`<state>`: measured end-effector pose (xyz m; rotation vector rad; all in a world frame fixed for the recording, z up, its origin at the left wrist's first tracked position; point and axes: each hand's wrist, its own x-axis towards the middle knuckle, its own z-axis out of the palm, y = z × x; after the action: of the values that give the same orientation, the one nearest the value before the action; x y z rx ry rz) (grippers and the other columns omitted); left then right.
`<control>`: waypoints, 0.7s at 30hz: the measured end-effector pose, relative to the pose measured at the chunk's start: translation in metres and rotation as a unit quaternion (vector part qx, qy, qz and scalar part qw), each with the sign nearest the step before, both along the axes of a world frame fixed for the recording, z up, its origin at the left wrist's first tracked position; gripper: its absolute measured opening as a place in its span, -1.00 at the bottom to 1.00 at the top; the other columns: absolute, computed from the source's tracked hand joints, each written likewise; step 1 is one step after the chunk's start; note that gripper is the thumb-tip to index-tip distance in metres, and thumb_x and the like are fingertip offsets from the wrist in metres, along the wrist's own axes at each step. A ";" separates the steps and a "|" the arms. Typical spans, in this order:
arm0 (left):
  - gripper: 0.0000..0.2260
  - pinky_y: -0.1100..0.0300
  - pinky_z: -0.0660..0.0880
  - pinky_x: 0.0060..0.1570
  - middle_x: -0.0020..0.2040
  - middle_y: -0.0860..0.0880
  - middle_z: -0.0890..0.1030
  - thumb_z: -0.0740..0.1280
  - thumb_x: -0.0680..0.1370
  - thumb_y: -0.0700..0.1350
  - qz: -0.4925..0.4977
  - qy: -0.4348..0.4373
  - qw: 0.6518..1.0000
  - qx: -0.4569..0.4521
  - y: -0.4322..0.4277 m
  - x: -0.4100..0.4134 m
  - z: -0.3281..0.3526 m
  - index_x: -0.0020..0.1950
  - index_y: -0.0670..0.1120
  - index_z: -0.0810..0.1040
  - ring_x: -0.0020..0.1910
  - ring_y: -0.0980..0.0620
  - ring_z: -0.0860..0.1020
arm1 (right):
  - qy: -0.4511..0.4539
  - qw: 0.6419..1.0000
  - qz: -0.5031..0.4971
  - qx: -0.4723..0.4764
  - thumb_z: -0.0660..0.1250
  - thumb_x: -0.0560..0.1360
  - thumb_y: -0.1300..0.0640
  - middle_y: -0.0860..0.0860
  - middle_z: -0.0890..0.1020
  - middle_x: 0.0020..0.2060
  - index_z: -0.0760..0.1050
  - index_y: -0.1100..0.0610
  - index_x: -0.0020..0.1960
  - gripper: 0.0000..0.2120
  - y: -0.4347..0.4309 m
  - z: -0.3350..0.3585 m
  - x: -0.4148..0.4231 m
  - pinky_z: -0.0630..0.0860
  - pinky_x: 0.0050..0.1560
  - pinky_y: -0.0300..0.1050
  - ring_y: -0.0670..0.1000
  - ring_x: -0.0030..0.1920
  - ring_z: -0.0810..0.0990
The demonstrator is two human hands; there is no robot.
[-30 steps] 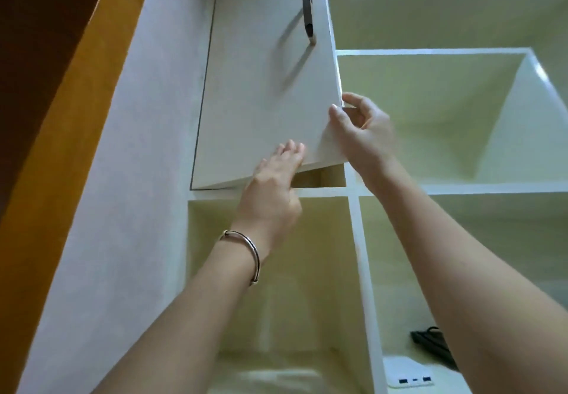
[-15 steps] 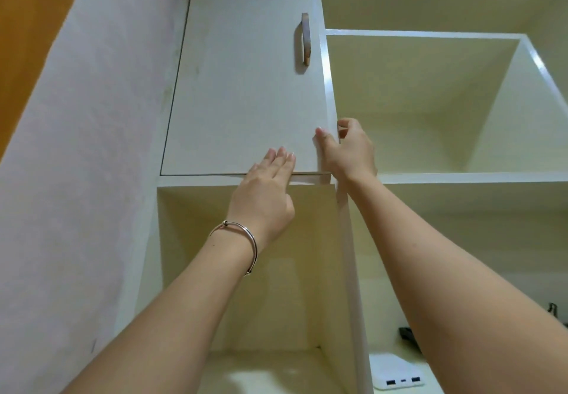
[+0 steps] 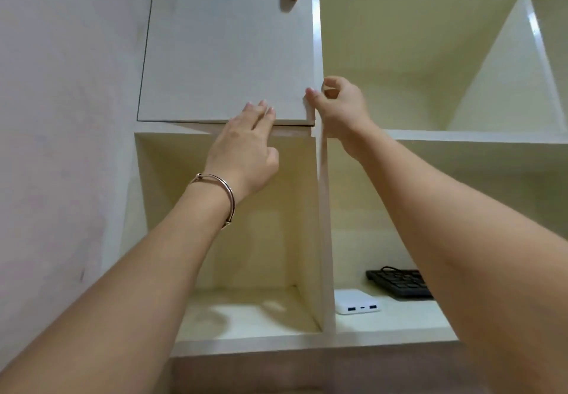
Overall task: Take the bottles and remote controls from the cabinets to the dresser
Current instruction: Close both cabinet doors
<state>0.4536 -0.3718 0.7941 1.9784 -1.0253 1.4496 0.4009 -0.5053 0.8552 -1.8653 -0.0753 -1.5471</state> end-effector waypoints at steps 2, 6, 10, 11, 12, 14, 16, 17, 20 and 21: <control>-0.51 0.19 0.06 0.45 0.50 -0.04 0.23 0.14 0.51 -0.17 -0.049 0.016 0.999 -0.016 0.004 -0.004 -0.011 0.46 -0.13 0.23 0.50 0.01 0.14 | 0.013 1.000 -0.018 -0.015 0.30 0.51 0.07 0.09 0.49 0.28 0.30 0.15 0.40 -0.50 0.002 -0.016 -0.014 0.44 0.30 0.04 0.06 0.27 0.49; -0.57 0.39 0.27 0.22 0.24 -0.08 0.54 0.14 0.40 -0.12 -0.195 0.065 0.975 -0.080 0.018 -0.022 -0.060 0.24 -0.15 0.51 0.26 -0.02 0.45 | 0.038 0.995 -0.077 -0.043 0.32 0.49 0.08 0.04 0.56 0.17 0.44 0.15 0.28 -0.61 0.010 -0.074 -0.060 0.46 0.26 -0.09 -0.05 0.15 0.53; -0.81 0.56 0.40 -0.10 -0.12 0.19 0.61 0.23 0.45 -0.10 -0.346 0.241 0.900 -0.106 0.031 -0.050 -0.155 -0.03 0.10 0.57 -0.10 0.17 0.57 | 0.117 0.984 -0.134 -0.016 0.33 0.47 0.09 -0.07 0.59 -0.11 0.56 0.11 0.13 -0.76 0.010 -0.173 -0.122 0.49 0.02 -0.26 -0.13 -0.13 0.54; -0.84 0.51 0.43 -0.08 -0.15 0.23 0.61 0.25 0.44 -0.09 -0.374 0.291 0.876 -0.090 0.033 -0.059 -0.187 -0.10 0.15 0.55 -0.13 0.21 0.58 | 0.143 0.980 -0.142 0.005 0.33 0.48 0.09 -0.09 0.59 -0.14 0.56 0.09 0.11 -0.78 0.011 -0.208 -0.140 0.48 -0.07 -0.35 -0.16 -0.18 0.54; -0.84 0.50 0.45 -0.06 -0.15 0.23 0.62 0.27 0.46 -0.10 -0.389 0.334 0.856 -0.064 0.035 -0.070 -0.222 -0.13 0.18 0.54 -0.13 0.25 0.58 | 0.174 0.973 -0.153 0.026 0.32 0.49 0.09 -0.13 0.58 -0.16 0.56 0.06 0.11 -0.79 0.012 -0.246 -0.158 0.45 -0.13 -0.44 -0.21 -0.20 0.54; -0.78 0.52 0.45 -0.08 -0.11 0.21 0.63 0.28 0.50 -0.17 -0.395 0.428 0.813 0.003 0.043 -0.092 -0.296 -0.11 0.19 0.54 -0.11 0.27 0.59 | 0.247 0.949 -0.180 0.078 0.33 0.49 0.10 -0.22 0.56 -0.21 0.55 0.03 0.11 -0.80 0.020 -0.328 -0.197 0.44 -0.13 -0.47 -0.26 -0.19 0.53; -0.76 0.48 0.47 -0.08 -0.07 0.18 0.64 0.27 0.52 -0.20 -0.384 0.524 0.757 0.067 0.054 -0.113 -0.372 -0.08 0.18 0.55 -0.05 0.23 0.60 | 0.316 0.912 -0.207 0.159 0.34 0.47 0.14 -0.24 0.55 -0.25 0.55 0.02 0.07 -0.82 0.030 -0.414 -0.241 0.45 -0.05 -0.33 -0.25 -0.21 0.54; -0.75 0.43 0.48 -0.06 -0.05 0.17 0.64 0.27 0.52 -0.21 -0.374 0.567 0.726 0.106 0.061 -0.124 -0.409 -0.09 0.18 0.55 -0.03 0.20 0.60 | 0.348 0.886 -0.220 0.213 0.34 0.47 0.16 -0.23 0.55 -0.25 0.54 0.01 0.06 -0.83 0.039 -0.457 -0.267 0.46 -0.03 -0.27 -0.25 -0.21 0.53; -0.75 0.35 0.45 -0.05 -0.05 0.14 0.63 0.28 0.52 -0.24 -0.312 0.680 0.628 0.213 0.080 -0.155 -0.516 -0.11 0.13 0.54 0.05 0.11 0.58 | 0.422 0.788 -0.261 0.364 0.34 0.48 0.17 -0.15 0.57 -0.24 0.54 0.10 0.13 -0.78 0.080 -0.567 -0.346 0.52 -0.08 -0.27 -0.24 -0.20 0.53; -0.77 0.33 0.44 -0.03 -0.06 0.12 0.63 0.28 0.52 -0.25 -0.294 0.707 0.595 0.243 0.087 -0.167 -0.548 -0.12 0.11 0.55 0.05 0.08 0.58 | 0.443 0.751 -0.276 0.404 0.34 0.48 0.17 -0.12 0.57 -0.23 0.53 0.13 0.16 -0.75 0.098 -0.595 -0.373 0.48 -0.15 -0.34 -0.22 -0.20 0.53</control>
<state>0.2866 -0.2846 0.2460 1.9147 -1.0058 -0.9092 0.0280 -0.4074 0.2606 -1.6987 1.4491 -0.6009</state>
